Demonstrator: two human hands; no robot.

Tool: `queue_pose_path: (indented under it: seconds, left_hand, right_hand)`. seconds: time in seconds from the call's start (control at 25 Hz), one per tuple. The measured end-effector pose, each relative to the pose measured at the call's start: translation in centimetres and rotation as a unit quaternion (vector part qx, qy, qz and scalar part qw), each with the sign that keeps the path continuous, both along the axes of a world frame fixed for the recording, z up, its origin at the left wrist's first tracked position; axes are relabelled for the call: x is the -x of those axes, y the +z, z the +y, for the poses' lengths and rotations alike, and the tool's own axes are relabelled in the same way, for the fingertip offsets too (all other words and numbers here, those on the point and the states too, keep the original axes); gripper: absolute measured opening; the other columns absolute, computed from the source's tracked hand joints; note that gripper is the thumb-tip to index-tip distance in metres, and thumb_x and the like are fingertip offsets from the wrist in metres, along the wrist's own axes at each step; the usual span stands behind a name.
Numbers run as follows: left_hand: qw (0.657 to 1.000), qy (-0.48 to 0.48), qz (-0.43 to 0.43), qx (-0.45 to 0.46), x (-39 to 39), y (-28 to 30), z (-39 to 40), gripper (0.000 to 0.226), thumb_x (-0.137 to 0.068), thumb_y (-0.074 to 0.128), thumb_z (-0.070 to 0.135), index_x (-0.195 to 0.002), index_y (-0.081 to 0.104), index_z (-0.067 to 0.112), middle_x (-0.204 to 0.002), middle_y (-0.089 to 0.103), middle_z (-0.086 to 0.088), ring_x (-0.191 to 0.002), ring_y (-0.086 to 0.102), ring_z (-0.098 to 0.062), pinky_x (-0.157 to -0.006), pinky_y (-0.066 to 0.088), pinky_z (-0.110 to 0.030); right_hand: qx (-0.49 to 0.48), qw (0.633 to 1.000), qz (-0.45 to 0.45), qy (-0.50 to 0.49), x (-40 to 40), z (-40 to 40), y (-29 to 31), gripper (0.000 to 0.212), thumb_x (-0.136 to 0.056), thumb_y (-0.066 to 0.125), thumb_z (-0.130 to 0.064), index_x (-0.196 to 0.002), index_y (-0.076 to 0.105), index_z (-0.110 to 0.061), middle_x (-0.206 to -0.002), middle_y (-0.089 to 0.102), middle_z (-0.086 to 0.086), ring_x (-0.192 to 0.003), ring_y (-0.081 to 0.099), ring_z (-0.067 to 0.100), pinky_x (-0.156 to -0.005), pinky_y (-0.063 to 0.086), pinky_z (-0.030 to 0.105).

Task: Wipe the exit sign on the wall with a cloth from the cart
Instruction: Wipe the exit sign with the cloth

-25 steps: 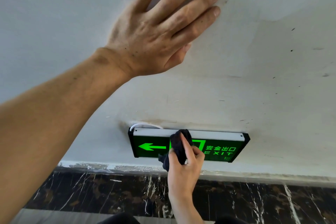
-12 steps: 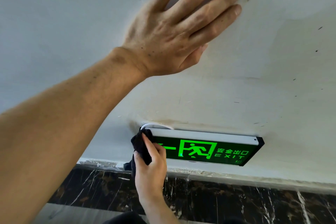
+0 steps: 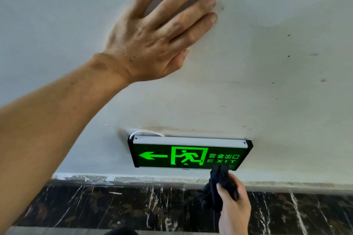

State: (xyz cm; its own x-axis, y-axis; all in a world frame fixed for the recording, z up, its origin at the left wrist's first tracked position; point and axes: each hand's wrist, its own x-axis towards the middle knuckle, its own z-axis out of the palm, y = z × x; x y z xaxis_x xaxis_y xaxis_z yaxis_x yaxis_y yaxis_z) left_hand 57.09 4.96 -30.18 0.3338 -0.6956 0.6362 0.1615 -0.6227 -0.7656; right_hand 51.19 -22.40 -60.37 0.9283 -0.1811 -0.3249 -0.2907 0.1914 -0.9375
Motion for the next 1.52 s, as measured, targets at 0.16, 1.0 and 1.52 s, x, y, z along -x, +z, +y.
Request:
queue_pose_path:
  seconds: [0.16,1.0,1.52]
  left_hand:
    - [1.0,0.001,0.002,-0.001,0.0,0.0,0.0,0.057,-0.095,0.051,0.023,-0.15,0.046,0.008,-0.15,0.047,-0.012,-0.137,0.045,-0.034,-0.11,0.034,-0.058]
    - [1.0,-0.004,0.013,0.013,-0.4,-0.2,0.4,0.057,-0.1,0.043,0.031,-0.153,0.037,0.011,-0.154,0.035,-0.008,-0.14,0.04,-0.032,-0.111,0.031,-0.056]
    - [0.999,-0.023,0.037,0.032,0.4,0.1,-0.2,0.051,-0.098,0.049,0.028,-0.146,0.05,0.012,-0.148,0.055,-0.008,-0.135,0.052,-0.03,-0.104,0.048,-0.054]
  right_hand:
    - [-0.012,0.997,-0.037,-0.069,-3.2,-3.1,1.5,0.044,-0.081,0.069,0.004,-0.095,0.072,-0.037,-0.111,0.07,0.004,-0.103,0.067,0.025,-0.079,0.058,0.04]
    - [-0.032,0.998,-0.027,0.036,-0.6,5.6,2.1,0.035,-0.084,0.069,-0.005,-0.096,0.072,-0.037,-0.12,0.057,0.009,-0.104,0.063,0.043,-0.081,0.056,0.064]
    - [0.016,0.993,-0.025,0.113,4.3,15.3,2.4,0.038,-0.079,0.076,-0.009,-0.084,0.071,-0.046,-0.108,0.062,-0.016,-0.1,0.062,0.004,-0.094,0.054,0.036]
